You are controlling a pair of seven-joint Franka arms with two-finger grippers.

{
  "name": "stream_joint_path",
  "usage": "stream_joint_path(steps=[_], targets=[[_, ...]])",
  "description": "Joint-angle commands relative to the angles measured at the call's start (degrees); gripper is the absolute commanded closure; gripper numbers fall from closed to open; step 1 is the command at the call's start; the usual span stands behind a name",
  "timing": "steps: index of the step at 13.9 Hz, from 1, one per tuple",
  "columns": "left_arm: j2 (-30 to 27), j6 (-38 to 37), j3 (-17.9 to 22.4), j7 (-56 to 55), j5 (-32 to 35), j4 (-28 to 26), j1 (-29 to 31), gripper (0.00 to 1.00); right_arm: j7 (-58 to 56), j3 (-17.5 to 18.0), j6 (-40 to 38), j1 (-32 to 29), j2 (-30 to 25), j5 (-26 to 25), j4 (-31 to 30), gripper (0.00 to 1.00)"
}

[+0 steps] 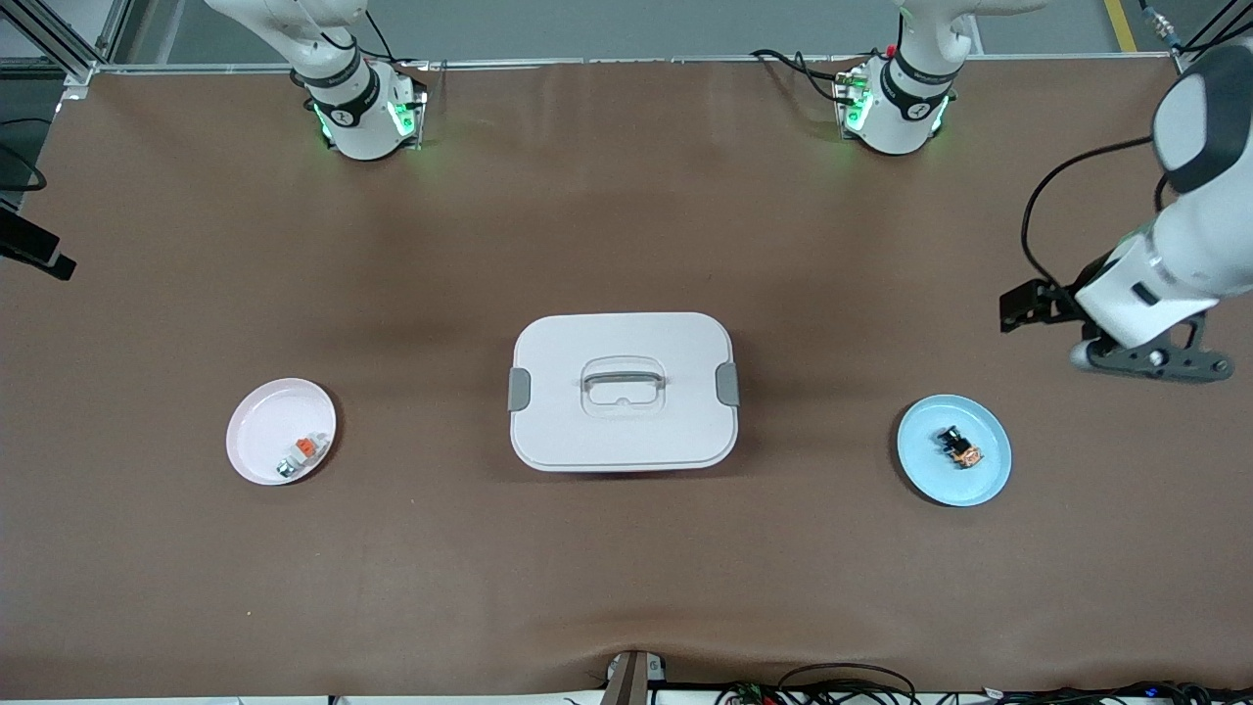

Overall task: Transfer orange switch to right arm and place
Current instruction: 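Move the left gripper down toward the switch on the blue plate, then close the left gripper on the black-and-orange switch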

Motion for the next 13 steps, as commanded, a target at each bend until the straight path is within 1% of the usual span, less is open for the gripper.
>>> stream_joint_path(steps=[1, 4, 9, 11, 13], targets=[[3.75, 8.33, 0.00, 8.46, -0.05, -3.16, 1.16, 0.00, -0.61, 0.98, -0.51, -1.35, -0.08, -0.25, 0.47, 0.00], [10.34, 17.11, 0.00, 16.62, 0.13, -3.07, 1.25, 0.00, -0.61, 0.89, -0.60, -1.26, -0.17, -0.16, 0.56, 0.00], [19.67, 30.57, -0.09, 38.24, 0.04, -2.81, 3.62, 0.00, -0.61, 0.98, -0.60, -1.35, -0.08, 0.01, 0.56, 0.00], [22.31, 33.21, -0.09, 44.14, 0.04, -2.81, 4.15, 0.00, -0.61, 0.98, -0.51, -1.35, -0.08, 0.10, 0.56, 0.00], [23.98, 33.58, -0.17, 46.10, -0.22, -3.24, 5.20, 0.00, -0.52, 0.89, -0.43, -1.35, -0.08, 0.10, 0.99, 0.00]])
